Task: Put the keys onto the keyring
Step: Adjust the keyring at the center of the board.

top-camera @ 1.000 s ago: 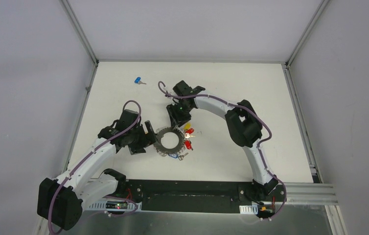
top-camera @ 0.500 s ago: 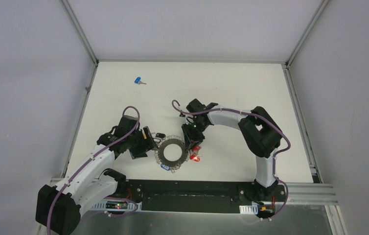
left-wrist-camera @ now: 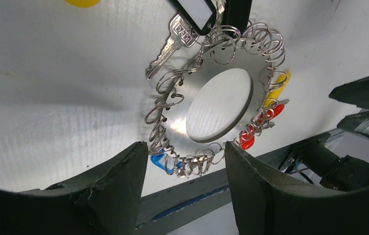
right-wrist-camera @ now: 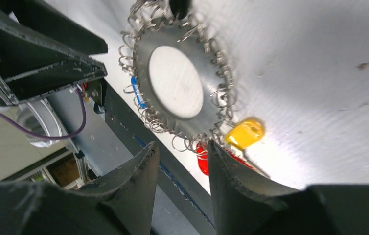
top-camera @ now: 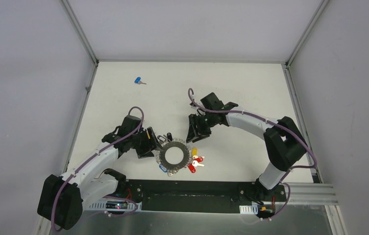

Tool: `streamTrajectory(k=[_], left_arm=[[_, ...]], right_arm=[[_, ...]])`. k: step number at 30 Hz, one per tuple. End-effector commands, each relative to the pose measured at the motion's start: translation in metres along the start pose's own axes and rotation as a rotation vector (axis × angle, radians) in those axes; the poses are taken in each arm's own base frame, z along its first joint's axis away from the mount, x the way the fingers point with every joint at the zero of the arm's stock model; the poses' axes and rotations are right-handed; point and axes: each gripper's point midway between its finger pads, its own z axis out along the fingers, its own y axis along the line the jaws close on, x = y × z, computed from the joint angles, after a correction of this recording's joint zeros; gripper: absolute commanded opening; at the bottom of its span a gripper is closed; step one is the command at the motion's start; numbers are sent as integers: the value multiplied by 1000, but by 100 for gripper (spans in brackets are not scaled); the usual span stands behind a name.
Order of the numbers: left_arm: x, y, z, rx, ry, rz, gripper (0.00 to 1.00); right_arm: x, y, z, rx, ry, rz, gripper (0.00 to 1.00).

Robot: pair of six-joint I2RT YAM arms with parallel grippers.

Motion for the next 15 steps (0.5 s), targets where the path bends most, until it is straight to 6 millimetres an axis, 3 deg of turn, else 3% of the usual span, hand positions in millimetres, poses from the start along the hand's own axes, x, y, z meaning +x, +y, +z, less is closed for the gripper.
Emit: streamTrajectory(k=[1, 10, 15], left_arm=[[-5, -16, 7, 88, 2, -20, 60], [-13, -39, 10, 165, 14, -13, 42], [-16, -49, 8, 169, -1, 23, 38]], right_arm=[[-19, -5, -9, -5, -60, 13, 44], [-7, -17, 2, 11, -7, 57, 36], [2, -26, 8, 27, 30, 56, 33]])
